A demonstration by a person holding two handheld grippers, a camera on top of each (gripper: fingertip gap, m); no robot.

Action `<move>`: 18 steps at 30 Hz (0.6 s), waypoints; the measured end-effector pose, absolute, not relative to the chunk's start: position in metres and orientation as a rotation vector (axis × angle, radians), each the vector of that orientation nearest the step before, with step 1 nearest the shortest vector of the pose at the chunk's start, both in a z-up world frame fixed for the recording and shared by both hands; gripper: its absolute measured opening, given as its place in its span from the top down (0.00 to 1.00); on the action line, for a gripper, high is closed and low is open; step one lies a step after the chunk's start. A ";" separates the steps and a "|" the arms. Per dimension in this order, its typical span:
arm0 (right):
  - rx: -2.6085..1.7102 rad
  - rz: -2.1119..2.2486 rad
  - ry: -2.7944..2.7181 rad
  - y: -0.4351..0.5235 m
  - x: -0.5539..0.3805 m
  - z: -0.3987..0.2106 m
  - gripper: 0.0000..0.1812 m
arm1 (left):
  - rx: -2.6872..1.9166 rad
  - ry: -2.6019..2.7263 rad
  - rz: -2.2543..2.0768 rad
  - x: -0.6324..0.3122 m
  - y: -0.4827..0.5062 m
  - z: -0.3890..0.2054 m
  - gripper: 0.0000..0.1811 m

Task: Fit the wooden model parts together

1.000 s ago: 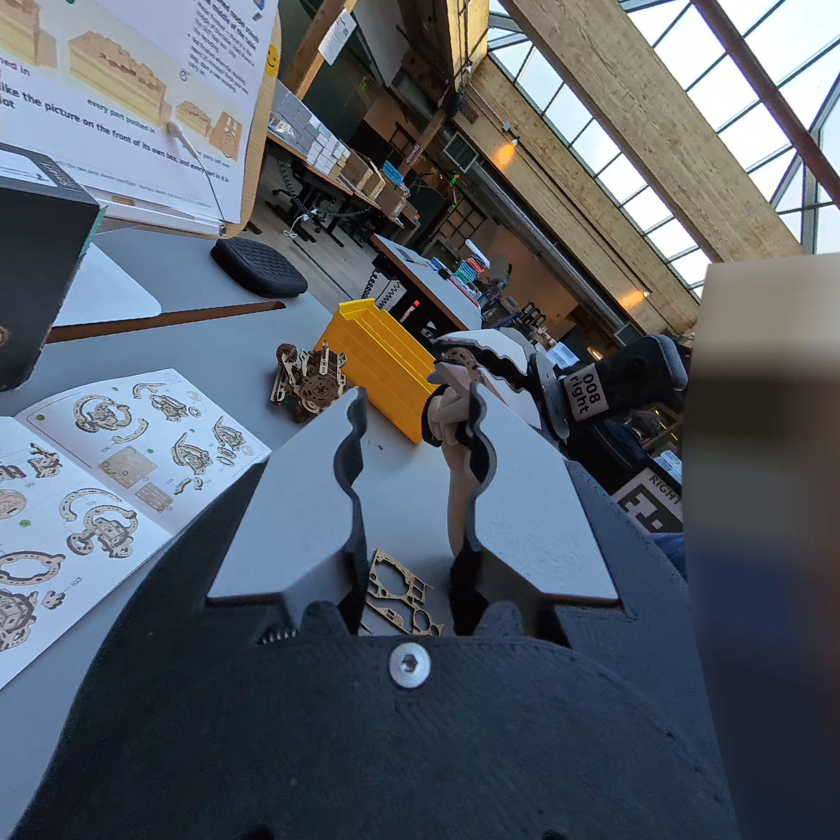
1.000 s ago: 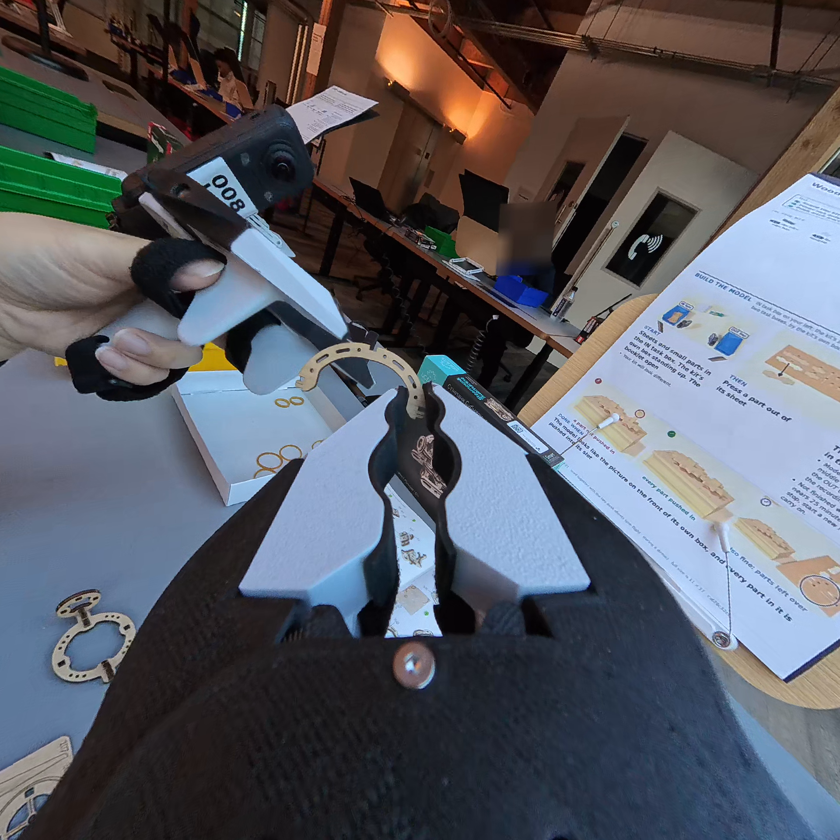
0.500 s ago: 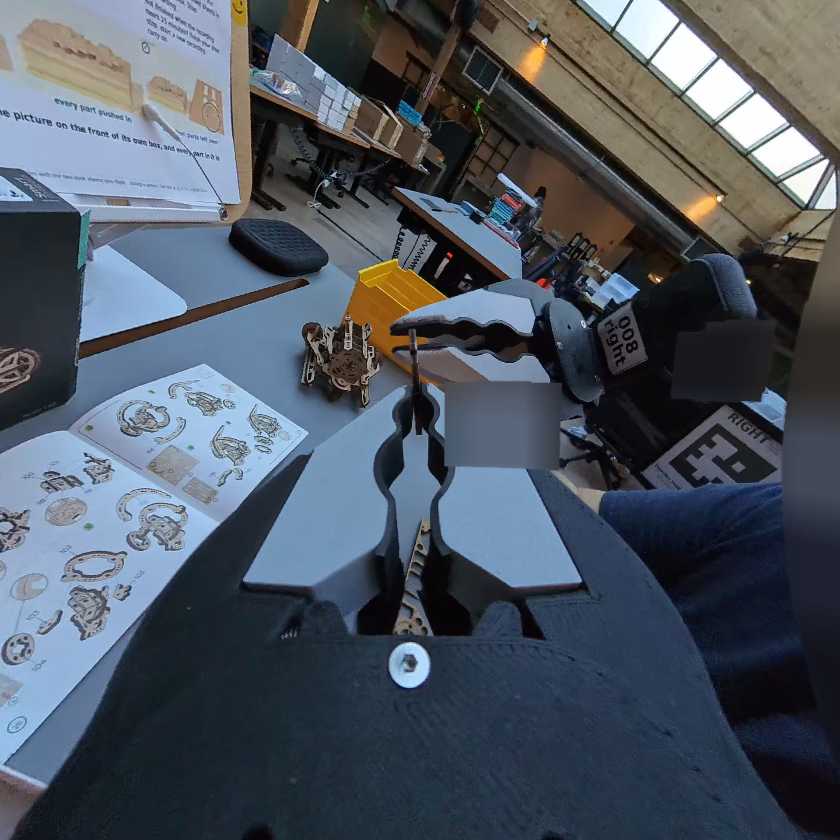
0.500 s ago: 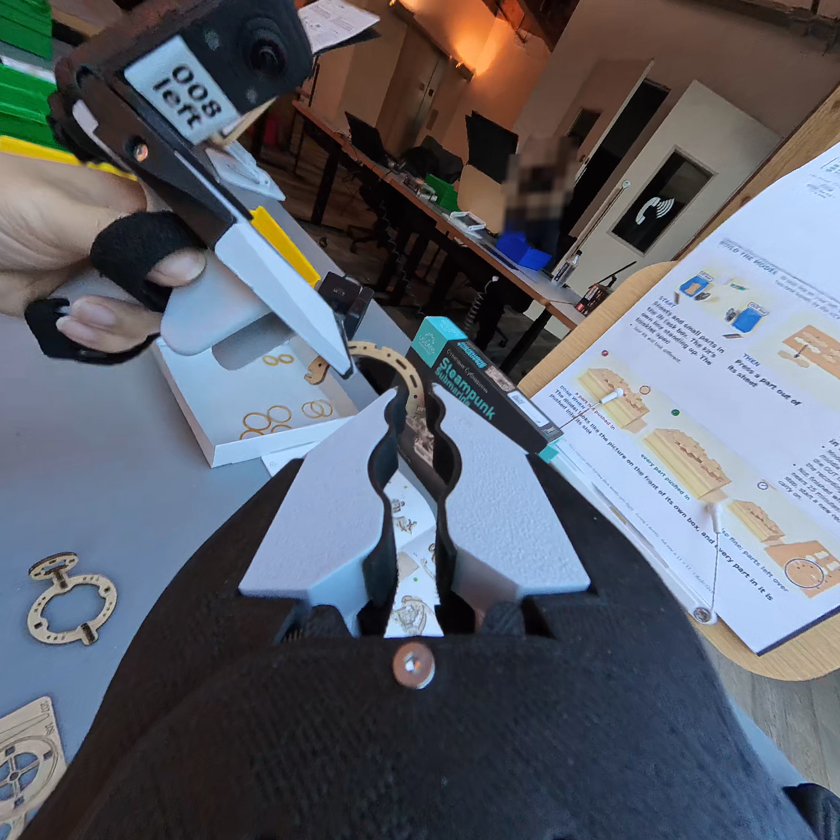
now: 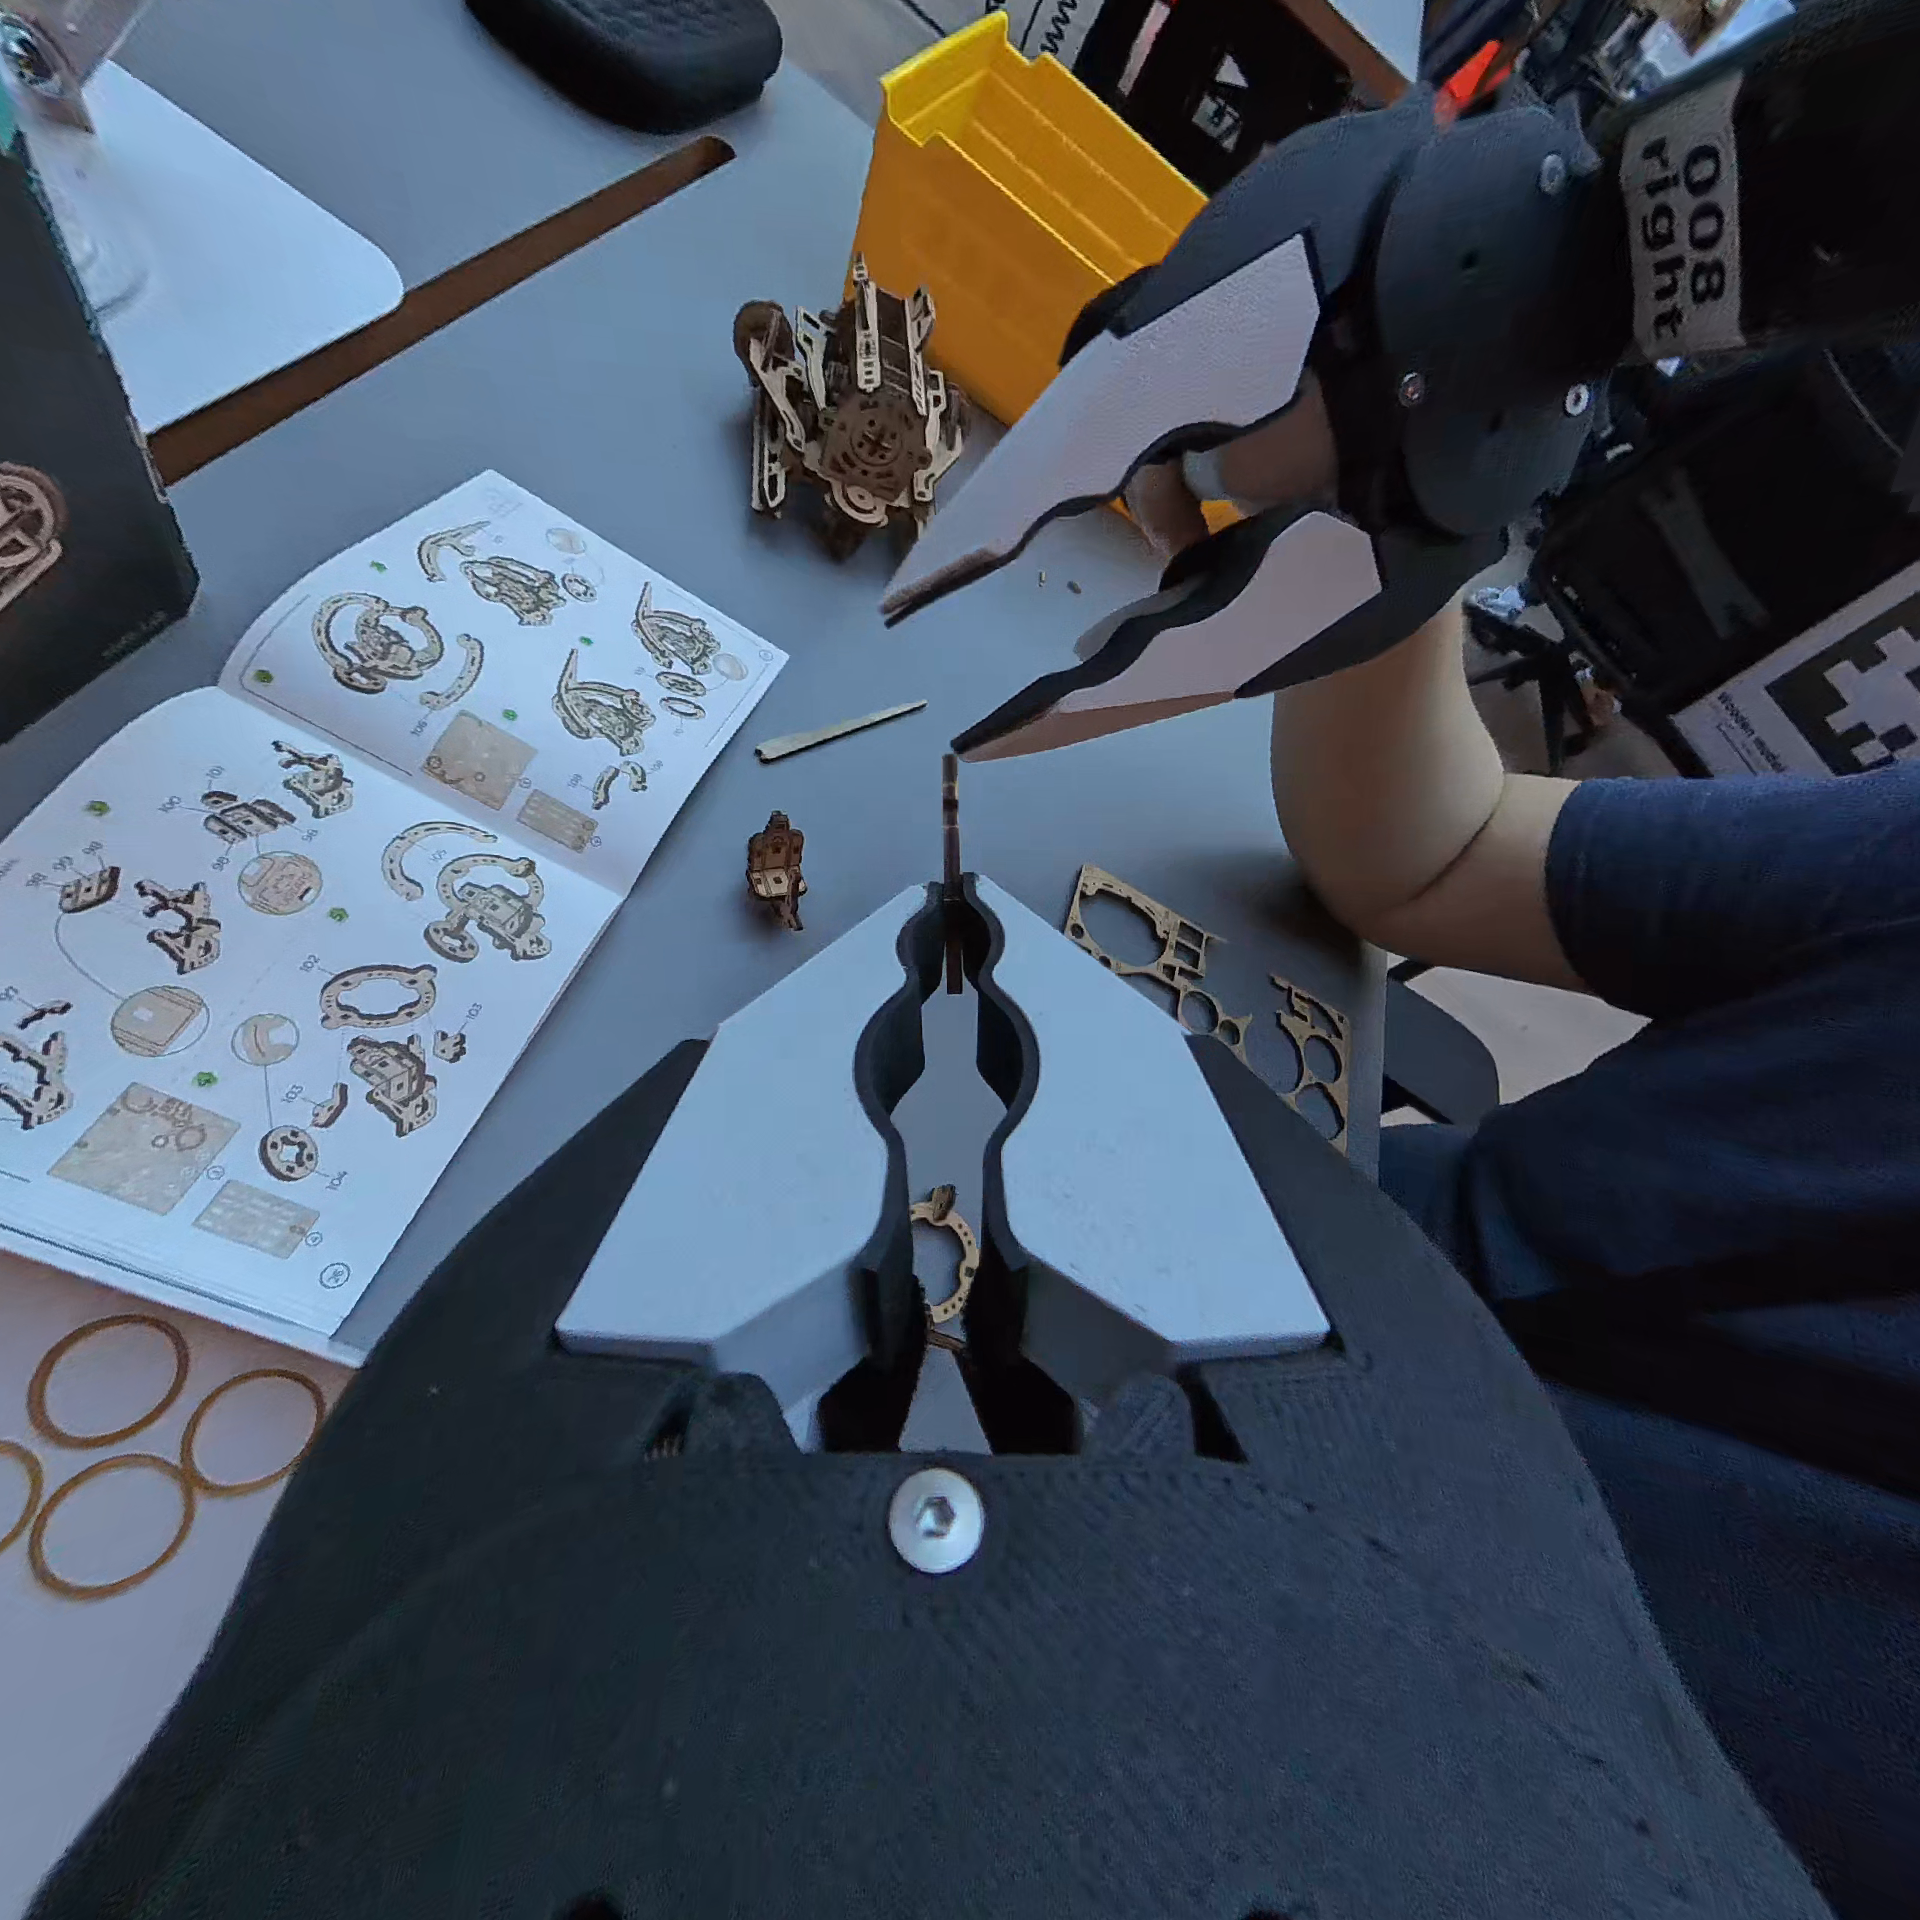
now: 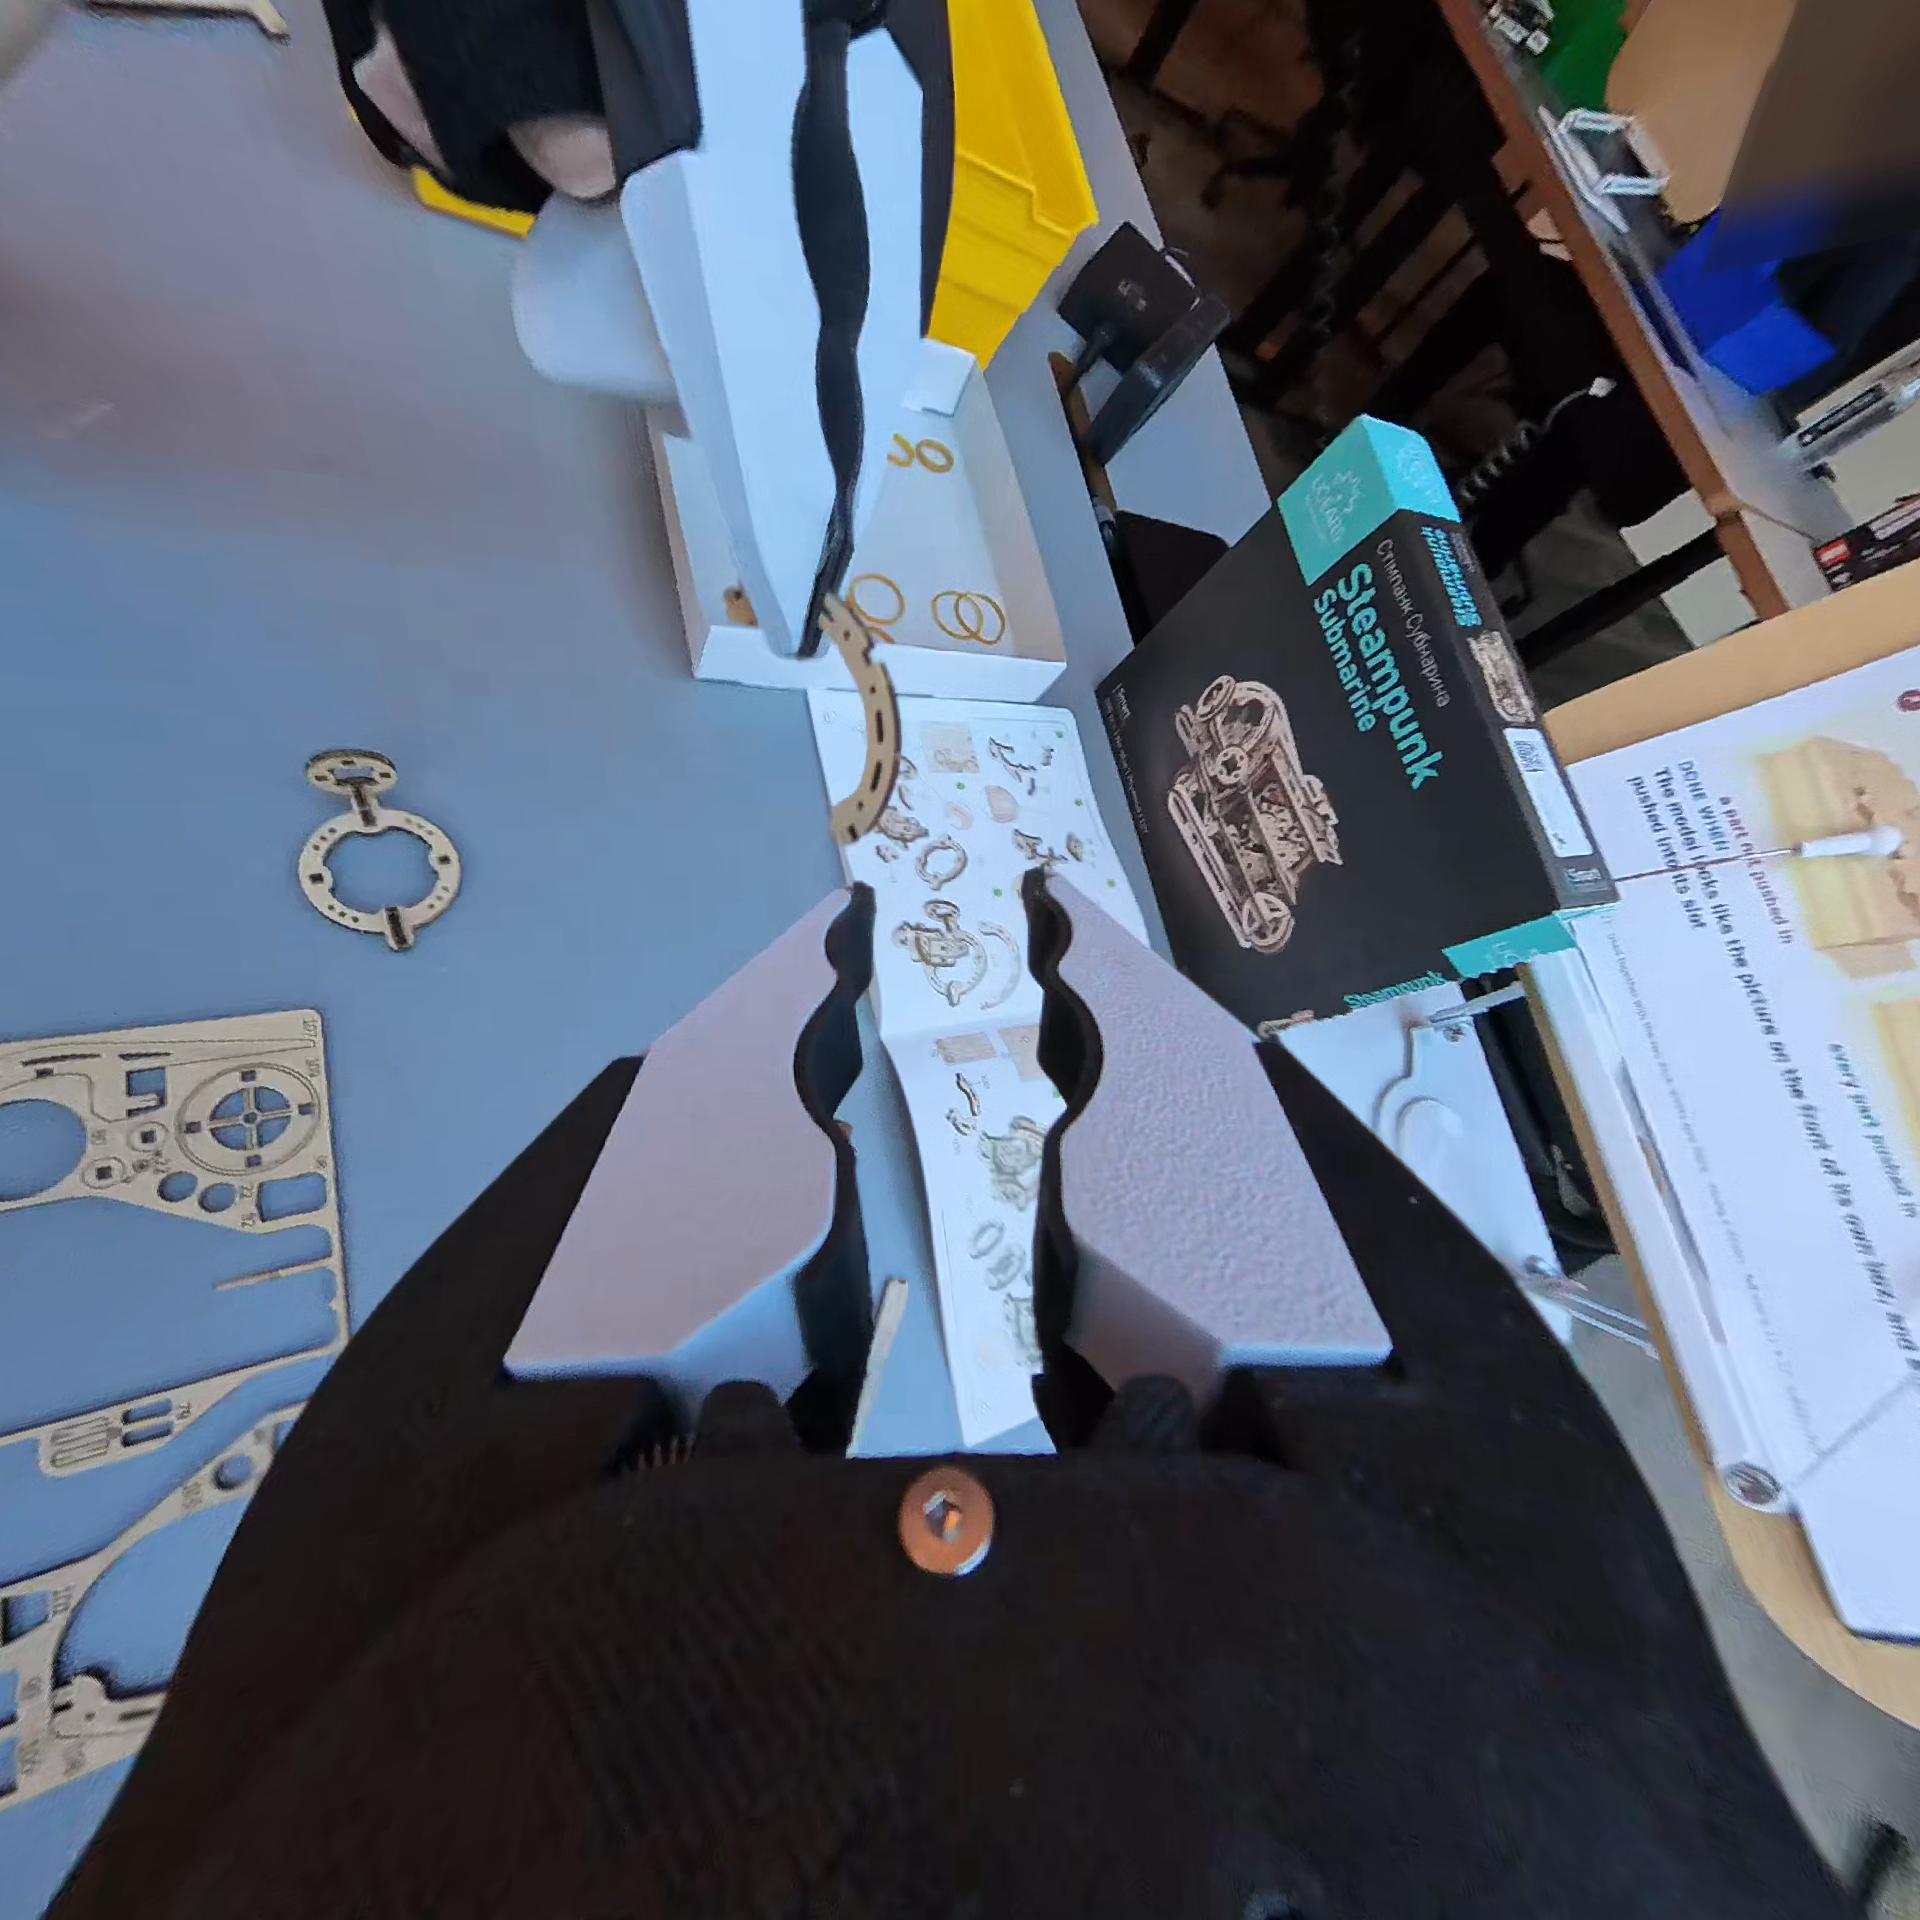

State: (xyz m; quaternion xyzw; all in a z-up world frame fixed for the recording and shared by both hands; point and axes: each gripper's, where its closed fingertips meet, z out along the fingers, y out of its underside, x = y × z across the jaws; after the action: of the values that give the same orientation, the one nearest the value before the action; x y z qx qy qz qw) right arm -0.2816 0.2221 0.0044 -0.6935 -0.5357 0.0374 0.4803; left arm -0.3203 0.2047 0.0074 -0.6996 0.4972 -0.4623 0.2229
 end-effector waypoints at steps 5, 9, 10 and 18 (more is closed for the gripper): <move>-1.719 0.275 -1.308 0.217 -0.289 -0.004 0.86 | -1.893 1.486 -1.167 -0.319 0.199 -0.001 1.00; -1.743 0.345 -1.350 0.208 -0.288 -0.009 0.88 | -1.866 1.510 -1.112 -0.319 0.200 -0.001 1.00; -1.741 0.335 -1.351 0.208 -0.286 -0.009 0.88 | -1.864 1.511 -1.119 -0.318 0.199 0.000 1.00; -1.672 0.500 -1.301 0.199 -0.298 0.011 0.86 | -1.843 1.570 -1.142 -0.317 0.190 -0.002 1.00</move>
State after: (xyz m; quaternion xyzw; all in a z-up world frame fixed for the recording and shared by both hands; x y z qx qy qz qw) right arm -0.2981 0.1988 0.0111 -0.6804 -0.5294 0.2035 0.4641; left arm -0.3167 0.1902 -0.0018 -0.6699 0.5708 -0.4153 0.2302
